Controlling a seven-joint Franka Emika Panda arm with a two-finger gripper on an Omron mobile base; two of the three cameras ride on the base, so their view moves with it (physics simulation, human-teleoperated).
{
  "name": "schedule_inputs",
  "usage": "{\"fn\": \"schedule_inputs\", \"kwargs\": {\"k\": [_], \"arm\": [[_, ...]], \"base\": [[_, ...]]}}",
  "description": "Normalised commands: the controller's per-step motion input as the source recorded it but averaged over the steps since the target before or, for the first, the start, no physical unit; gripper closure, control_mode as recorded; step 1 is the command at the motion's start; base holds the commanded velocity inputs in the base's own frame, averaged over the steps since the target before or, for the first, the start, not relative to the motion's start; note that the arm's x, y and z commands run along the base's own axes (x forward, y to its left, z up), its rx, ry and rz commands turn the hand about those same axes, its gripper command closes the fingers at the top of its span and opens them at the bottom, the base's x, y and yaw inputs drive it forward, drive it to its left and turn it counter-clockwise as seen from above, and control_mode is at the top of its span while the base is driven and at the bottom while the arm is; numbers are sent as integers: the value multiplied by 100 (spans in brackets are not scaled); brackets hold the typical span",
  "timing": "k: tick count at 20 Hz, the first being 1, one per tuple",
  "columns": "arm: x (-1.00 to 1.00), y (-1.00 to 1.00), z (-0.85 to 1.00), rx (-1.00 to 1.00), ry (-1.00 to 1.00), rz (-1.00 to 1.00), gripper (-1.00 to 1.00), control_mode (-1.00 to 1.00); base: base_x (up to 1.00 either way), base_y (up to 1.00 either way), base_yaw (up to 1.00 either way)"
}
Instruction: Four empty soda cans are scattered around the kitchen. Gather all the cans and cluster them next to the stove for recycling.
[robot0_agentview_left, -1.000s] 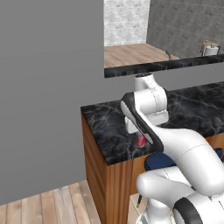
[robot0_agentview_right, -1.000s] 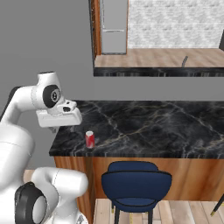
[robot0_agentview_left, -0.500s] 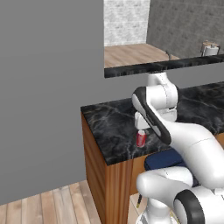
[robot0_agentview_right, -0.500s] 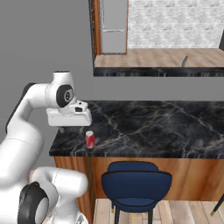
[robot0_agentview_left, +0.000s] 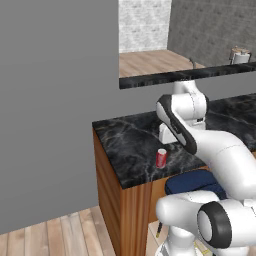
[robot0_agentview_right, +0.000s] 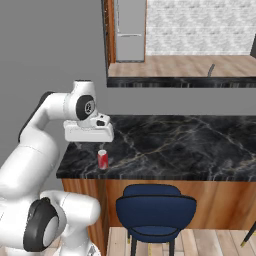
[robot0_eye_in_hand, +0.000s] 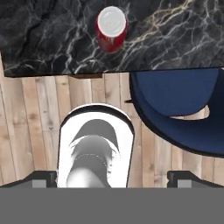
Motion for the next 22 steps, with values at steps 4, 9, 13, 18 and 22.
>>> {"fn": "schedule_inputs", "kwargs": {"k": [4, 9, 13, 18, 22], "arm": [[36, -1, -8, 0, 0, 0, -100, -100], [34, 0, -15, 0, 0, 0, -100, -100], [32, 2, -22, 0, 0, 0, -100, -100], [30, 3, -24, 0, 0, 0, -100, -100], [26, 5, -22, 0, 0, 0, -100, -100]], "base": [[0, 0, 0], [0, 0, 0], [0, 0, 0], [0, 0, 0], [0, 0, 0]]}}
